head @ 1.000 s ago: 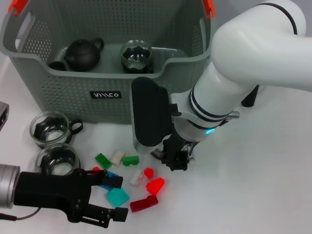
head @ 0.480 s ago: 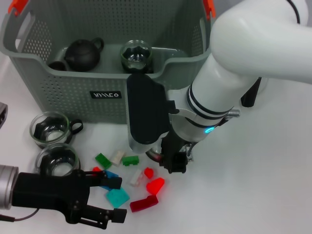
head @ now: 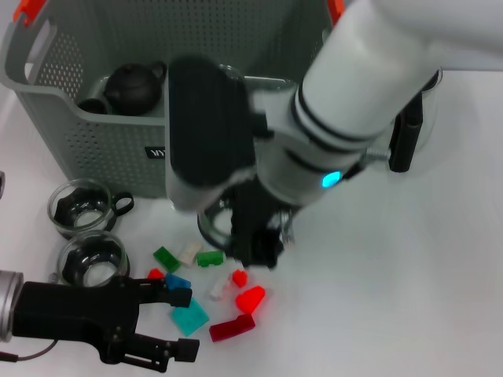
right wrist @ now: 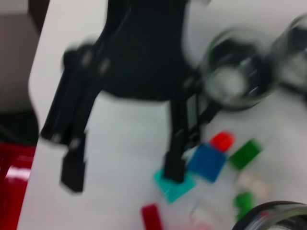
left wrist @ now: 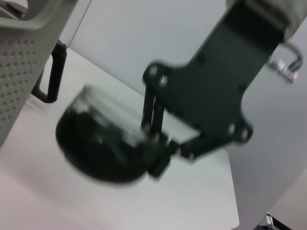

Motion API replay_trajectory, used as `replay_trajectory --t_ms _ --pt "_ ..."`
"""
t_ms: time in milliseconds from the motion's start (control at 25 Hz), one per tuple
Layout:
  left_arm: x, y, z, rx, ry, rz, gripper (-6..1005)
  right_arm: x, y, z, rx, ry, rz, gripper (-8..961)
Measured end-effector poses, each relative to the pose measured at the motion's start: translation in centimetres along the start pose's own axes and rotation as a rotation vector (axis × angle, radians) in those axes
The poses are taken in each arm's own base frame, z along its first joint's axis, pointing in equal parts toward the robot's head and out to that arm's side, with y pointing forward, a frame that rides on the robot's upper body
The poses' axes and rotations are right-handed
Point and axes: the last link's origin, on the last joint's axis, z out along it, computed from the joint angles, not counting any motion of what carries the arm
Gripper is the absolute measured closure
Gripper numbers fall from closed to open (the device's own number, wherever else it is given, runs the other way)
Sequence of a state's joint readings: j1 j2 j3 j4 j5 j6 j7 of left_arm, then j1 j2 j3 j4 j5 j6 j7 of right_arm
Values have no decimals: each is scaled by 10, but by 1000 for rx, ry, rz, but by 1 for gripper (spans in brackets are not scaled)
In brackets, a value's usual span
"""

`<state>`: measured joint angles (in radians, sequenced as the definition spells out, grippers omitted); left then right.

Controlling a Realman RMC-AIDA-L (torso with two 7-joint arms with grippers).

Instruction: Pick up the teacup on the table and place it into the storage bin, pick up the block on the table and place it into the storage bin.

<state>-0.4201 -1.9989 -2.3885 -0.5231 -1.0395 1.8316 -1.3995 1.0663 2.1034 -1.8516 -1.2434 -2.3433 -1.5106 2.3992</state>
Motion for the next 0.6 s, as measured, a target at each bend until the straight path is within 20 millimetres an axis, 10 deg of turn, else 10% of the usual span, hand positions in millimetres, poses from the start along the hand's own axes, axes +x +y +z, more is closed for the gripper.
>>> replay_trajectory --t_ms 600 --pt "1 2 -1 -13 -7 11 82 -16 -83 -109 363 -269 147 896"
